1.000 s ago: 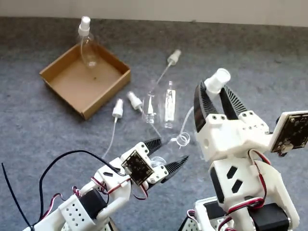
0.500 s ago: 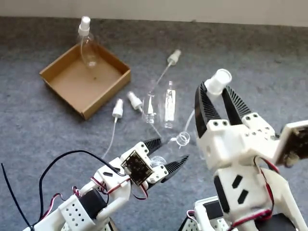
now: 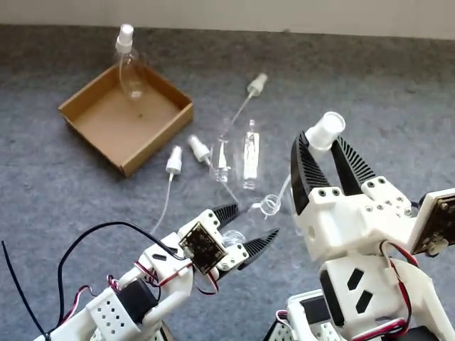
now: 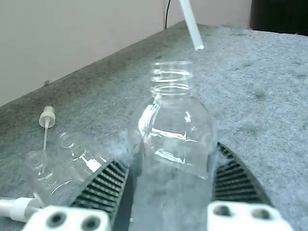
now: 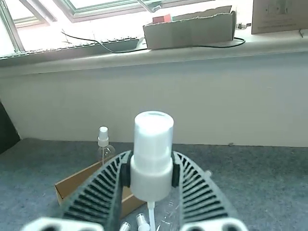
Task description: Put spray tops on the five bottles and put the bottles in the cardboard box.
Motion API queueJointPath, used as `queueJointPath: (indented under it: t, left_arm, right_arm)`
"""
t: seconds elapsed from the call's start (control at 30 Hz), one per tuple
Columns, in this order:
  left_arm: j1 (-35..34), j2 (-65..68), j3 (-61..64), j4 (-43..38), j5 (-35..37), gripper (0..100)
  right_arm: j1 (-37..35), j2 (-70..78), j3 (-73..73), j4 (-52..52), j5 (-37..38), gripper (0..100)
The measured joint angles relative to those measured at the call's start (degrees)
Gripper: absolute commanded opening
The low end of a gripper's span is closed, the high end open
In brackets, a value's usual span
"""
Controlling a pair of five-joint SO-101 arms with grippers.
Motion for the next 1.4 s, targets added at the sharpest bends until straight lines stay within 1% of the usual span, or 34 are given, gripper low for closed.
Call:
queueJointPath:
  t: [0.43,0.63,0.77,0.97,1.1,1.13,1.27,1.4]
  left_arm:
    - [0.0,0.0,0.0,0.0,0.0,7]
    - [0.0,0.0,0.0,0.0,0.0,7]
    - [0.0,0.0,0.0,0.0,0.0,7]
    - [-0.18,0.0,0.0,0.0,0.0,7]
    - [-3.52,0.0,0.0,0.0,0.0,7]
    - [-3.87,0.0,0.0,0.0,0.0,7]
    - [-3.96,0.0,-0.09,0.0,0.0,7]
    - [-4.13,0.0,-0.09,0.0,0.0,7]
  right_arm:
    - [0.0,0.0,0.26,-1.58,0.0,2.0]
    - [-0.09,0.0,8.35,-6.59,0.0,2.0]
    - [1.41,0.35,13.8,-9.41,0.0,2.0]
    - [1.58,0.09,15.12,-9.58,0.0,2.0]
    - [1.58,0.35,15.56,-7.03,0.0,2.0]
    - [1.05,0.35,15.56,-6.07,0.0,2.0]
    - [-5.1,0.09,15.56,-1.85,0.0,2.0]
    - [-8.18,0.09,15.56,0.97,0.0,2.0]
